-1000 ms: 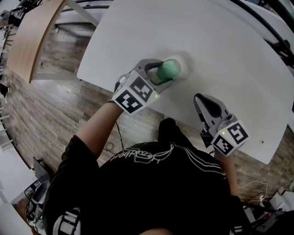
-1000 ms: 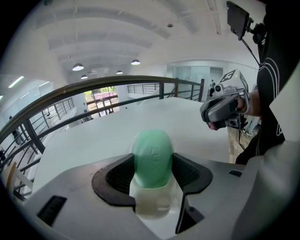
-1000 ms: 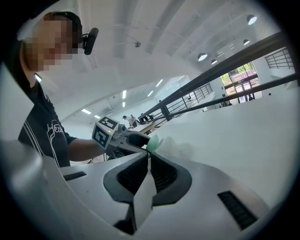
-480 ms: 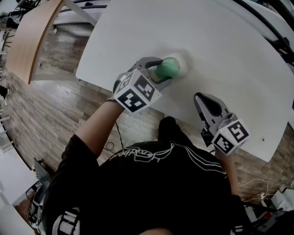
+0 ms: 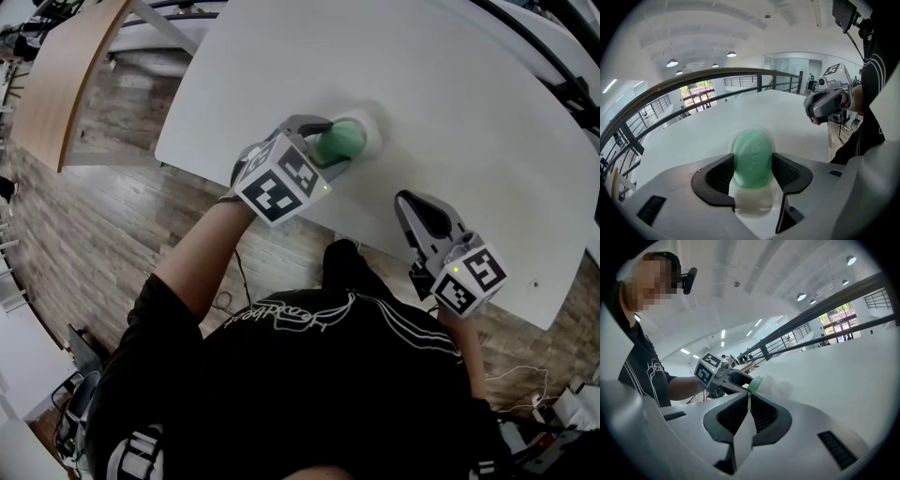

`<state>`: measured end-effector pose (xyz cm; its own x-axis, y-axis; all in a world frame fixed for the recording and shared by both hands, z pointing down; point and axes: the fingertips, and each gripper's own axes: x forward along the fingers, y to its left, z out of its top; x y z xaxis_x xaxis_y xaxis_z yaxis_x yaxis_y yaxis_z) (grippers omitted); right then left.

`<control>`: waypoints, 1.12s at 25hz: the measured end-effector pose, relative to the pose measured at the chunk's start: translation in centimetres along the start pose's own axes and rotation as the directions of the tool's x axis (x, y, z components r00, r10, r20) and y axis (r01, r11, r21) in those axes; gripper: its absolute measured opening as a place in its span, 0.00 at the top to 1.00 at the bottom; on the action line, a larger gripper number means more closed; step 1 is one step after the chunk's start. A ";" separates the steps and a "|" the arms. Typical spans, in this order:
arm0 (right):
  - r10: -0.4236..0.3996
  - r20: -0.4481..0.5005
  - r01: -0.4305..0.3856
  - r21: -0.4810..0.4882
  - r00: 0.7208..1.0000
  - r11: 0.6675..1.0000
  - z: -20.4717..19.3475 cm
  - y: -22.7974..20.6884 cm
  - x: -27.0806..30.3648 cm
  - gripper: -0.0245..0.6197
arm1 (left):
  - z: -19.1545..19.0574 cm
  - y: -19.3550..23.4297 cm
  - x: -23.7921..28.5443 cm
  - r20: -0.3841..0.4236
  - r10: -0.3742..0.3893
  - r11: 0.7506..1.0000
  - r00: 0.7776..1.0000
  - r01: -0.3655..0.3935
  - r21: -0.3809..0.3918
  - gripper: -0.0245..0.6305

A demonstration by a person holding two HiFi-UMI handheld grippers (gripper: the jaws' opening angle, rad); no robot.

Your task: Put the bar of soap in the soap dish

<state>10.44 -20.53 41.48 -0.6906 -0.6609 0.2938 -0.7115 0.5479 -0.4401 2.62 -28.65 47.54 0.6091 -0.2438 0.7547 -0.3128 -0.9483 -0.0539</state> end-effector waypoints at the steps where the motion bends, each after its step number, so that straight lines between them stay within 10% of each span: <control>1: -0.002 0.000 0.002 0.000 1.000 1.000 0.0 0.0 -0.1 0.92 | 0.0 0.0 0.0 -0.001 -0.003 1.000 1.000 0.003 -0.003 0.57; 17: -0.025 0.036 0.025 -0.012 0.999 1.000 1.0 1.3 -1.6 0.92 | 1.6 0.5 -1.8 0.088 0.087 0.992 0.992 -0.094 0.079 0.53; 28: 0.003 0.084 0.006 -0.104 0.996 0.995 3.0 8.7 -5.7 0.92 | 6.9 -7.2 -14.1 0.377 0.082 0.992 0.923 -0.038 -0.123 0.54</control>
<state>8.56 -13.57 33.44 -0.6796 -0.6998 0.2201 -0.7250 0.5947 -0.3474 1.33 -19.84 32.74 0.8110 -0.3792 0.4456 -0.4226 -0.9063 -0.0020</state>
